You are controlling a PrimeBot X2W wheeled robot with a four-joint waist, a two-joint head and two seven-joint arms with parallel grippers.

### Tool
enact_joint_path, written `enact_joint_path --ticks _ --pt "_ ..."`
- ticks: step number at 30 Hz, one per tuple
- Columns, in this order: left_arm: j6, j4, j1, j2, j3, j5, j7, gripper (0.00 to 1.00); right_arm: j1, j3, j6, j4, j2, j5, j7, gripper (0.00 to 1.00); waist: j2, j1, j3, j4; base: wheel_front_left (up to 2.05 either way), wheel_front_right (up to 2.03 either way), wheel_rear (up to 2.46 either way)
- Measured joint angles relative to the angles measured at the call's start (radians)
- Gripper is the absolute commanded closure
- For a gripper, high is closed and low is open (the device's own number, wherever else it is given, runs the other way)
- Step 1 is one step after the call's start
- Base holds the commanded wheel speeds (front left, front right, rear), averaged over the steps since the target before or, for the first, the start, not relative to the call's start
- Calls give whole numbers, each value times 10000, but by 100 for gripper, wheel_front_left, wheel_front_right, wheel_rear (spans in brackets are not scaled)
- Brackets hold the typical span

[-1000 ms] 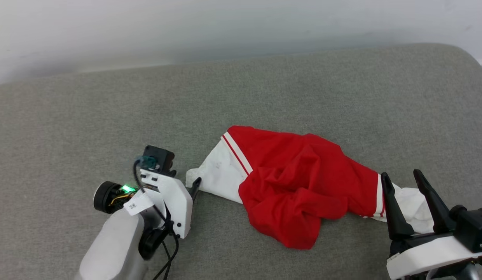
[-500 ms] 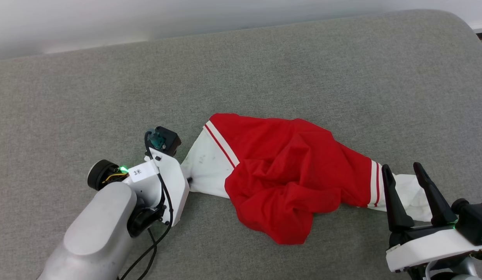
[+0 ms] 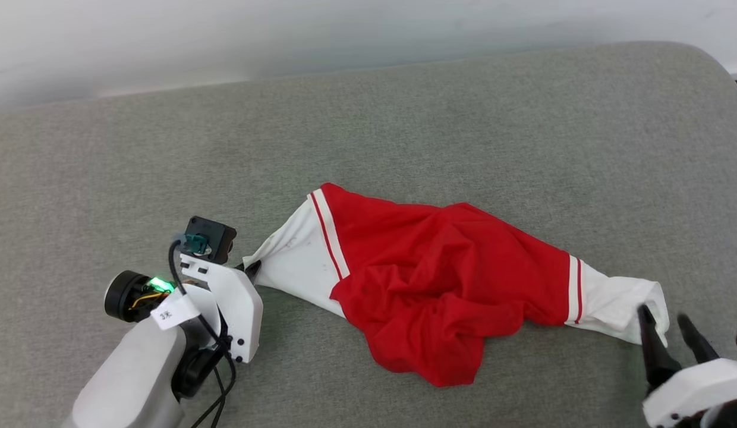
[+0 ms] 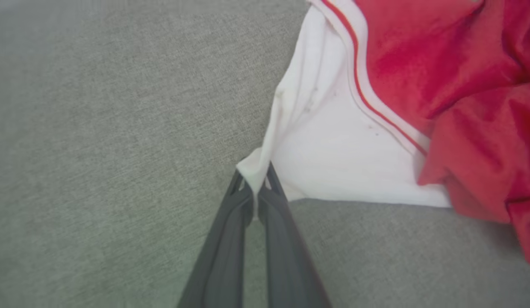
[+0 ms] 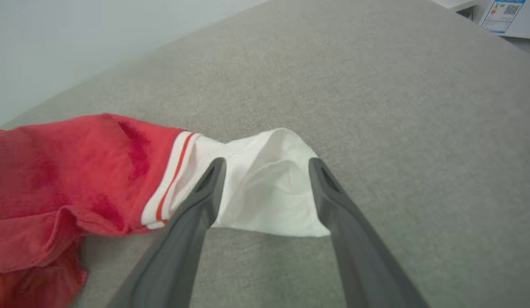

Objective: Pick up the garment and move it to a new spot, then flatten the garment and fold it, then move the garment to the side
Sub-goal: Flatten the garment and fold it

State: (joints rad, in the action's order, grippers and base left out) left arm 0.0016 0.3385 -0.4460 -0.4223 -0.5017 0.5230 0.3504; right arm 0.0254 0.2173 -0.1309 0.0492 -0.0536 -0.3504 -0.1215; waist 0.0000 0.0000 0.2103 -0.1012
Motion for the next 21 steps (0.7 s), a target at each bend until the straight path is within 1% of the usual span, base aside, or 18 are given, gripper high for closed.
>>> enact_joint_path --ticks 3,6,12,15,20,21 --pt "121 -696 241 -132 21 -44 -115 100 -110 456 0 702 -401 -316 -1210 0 0 0 -67 154 0 0 0" --pt "217 -1361 351 -205 -8 -100 -111 100 -407 554 0 1131 -897 -395 -2548 0 0 0 -49 312 0 0 0" --pt "341 -2257 367 -261 -46 -163 -19 100 -1390 136 0 1649 -1756 -299 -4521 0 0 0 253 510 0 0 0" --pt "349 -2481 365 -290 -67 -173 -15 100 -1713 -180 0 2098 -2042 -305 -5394 0 0 0 437 612 0 0 0" --pt "357 -2614 368 -324 -48 -134 -75 100 -2086 -456 25 2435 -2288 -512 -6366 0 0 0 669 739 0 0 0" --pt "376 -2615 370 -337 -40 -109 -94 100 -2116 -460 27 2452 -2305 -552 -6460 59 0 0 690 754 0 0 0"
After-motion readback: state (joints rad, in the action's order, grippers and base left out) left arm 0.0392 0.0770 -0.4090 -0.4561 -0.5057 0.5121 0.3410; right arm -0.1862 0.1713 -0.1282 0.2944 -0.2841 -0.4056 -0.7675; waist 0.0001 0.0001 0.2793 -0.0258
